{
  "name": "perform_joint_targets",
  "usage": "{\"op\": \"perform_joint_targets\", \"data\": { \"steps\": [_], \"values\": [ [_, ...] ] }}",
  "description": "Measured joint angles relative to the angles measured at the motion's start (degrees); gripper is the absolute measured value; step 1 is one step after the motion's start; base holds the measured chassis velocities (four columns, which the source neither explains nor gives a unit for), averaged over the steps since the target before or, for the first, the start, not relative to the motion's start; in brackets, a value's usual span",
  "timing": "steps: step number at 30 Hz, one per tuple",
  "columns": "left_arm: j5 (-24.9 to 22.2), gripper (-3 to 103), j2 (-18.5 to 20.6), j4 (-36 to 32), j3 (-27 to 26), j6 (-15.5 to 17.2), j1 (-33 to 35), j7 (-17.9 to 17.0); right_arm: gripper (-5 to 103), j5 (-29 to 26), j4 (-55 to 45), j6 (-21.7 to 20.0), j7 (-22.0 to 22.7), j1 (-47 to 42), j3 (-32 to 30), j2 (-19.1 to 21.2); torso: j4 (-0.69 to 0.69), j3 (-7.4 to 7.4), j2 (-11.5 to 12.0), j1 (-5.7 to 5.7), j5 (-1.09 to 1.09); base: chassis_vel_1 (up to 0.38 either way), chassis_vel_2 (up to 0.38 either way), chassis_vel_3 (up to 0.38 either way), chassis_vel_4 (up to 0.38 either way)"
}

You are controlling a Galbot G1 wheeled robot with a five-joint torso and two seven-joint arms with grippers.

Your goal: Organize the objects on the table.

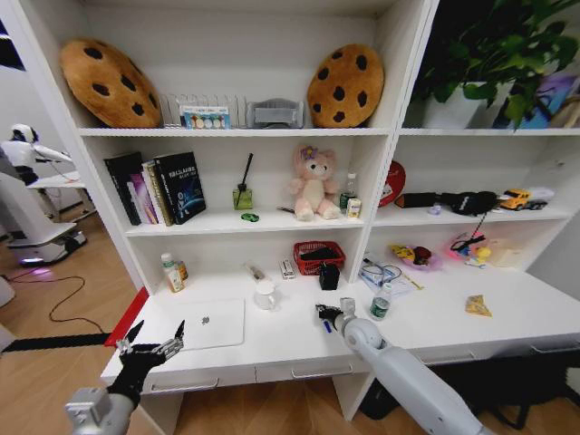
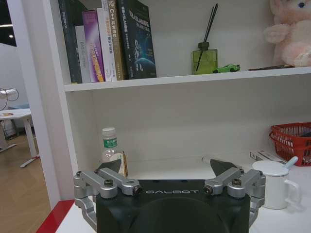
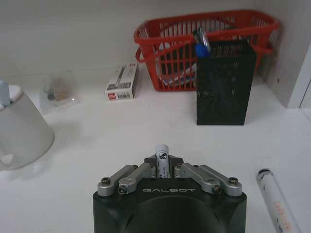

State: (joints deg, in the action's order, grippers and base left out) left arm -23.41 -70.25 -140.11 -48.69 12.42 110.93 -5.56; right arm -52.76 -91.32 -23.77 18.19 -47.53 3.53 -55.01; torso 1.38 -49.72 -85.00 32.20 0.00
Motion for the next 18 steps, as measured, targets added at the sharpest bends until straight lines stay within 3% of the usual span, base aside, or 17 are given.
{"op": "perform_joint_targets", "data": {
  "steps": [3, 5, 8, 10, 11, 13, 16, 18],
  "values": [
    [0.00, 100, 0.00, 0.00, 0.00, 0.00, 0.00, 0.00, 12, 3.80, -0.75, 2.75, -1.44, -0.35, -0.58, 0.27, 0.00, 0.00, 0.00, 0.00, 0.01, 0.000, 0.000, 0.000, 0.000],
    [0.00, 100, 0.00, 0.00, 0.00, 0.00, 0.00, 0.00, 12, 15.51, -3.53, 12.58, -5.21, -1.19, -2.52, 1.48, 0.01, 0.00, 0.00, 0.00, -0.01, 0.000, 0.000, 0.000, 0.000],
    [0.00, 100, 0.00, 0.00, 0.00, 0.00, 0.00, 0.00, 12, 18.37, -3.55, 16.19, -5.74, -1.13, -3.25, 1.62, 0.01, 0.00, 0.00, 0.00, -0.01, 0.000, 0.000, 0.000, 0.000],
    [0.00, 100, 0.00, 0.00, 0.00, 0.00, 0.00, 0.00, 12, 23.13, 0.13, 25.45, -8.09, 0.31, -5.14, 1.17, 0.00, 0.00, 0.00, 0.00, -0.01, 0.000, 0.000, 0.000, 0.000],
    [0.00, 100, 0.00, 0.00, 0.00, 0.00, 0.00, 0.00, 12, 23.13, 0.13, 25.45, -8.09, 0.31, -5.14, 1.17, 0.00, 0.00, 0.00, 0.00, -0.01, 0.000, 0.000, 0.000, 0.000],
    [0.00, 100, 0.00, 0.00, 0.00, 0.00, 0.00, 0.00, 12, 25.31, 4.25, 31.63, -8.68, 1.84, -5.84, 0.13, 0.01, 0.00, 0.00, 0.00, 0.01, 0.000, 0.000, 0.000, 0.000],
    [0.00, 100, 0.00, 0.00, 0.00, 0.00, 0.00, 0.00, 12, 25.97, 6.30, 34.41, -8.75, 2.72, -6.14, -0.56, 0.00, 0.00, 0.00, 0.01, 0.01, 0.000, 0.000, 0.000, 0.000],
    [0.00, 100, 0.00, 0.00, 0.00, 0.00, 0.00, 0.00, 12, 27.29, 10.35, 39.67, -8.98, 4.68, -6.30, -2.11, 0.00, 0.00, 0.00, 0.00, 0.00, 0.000, 0.000, 0.000, 0.000]
  ]
}}
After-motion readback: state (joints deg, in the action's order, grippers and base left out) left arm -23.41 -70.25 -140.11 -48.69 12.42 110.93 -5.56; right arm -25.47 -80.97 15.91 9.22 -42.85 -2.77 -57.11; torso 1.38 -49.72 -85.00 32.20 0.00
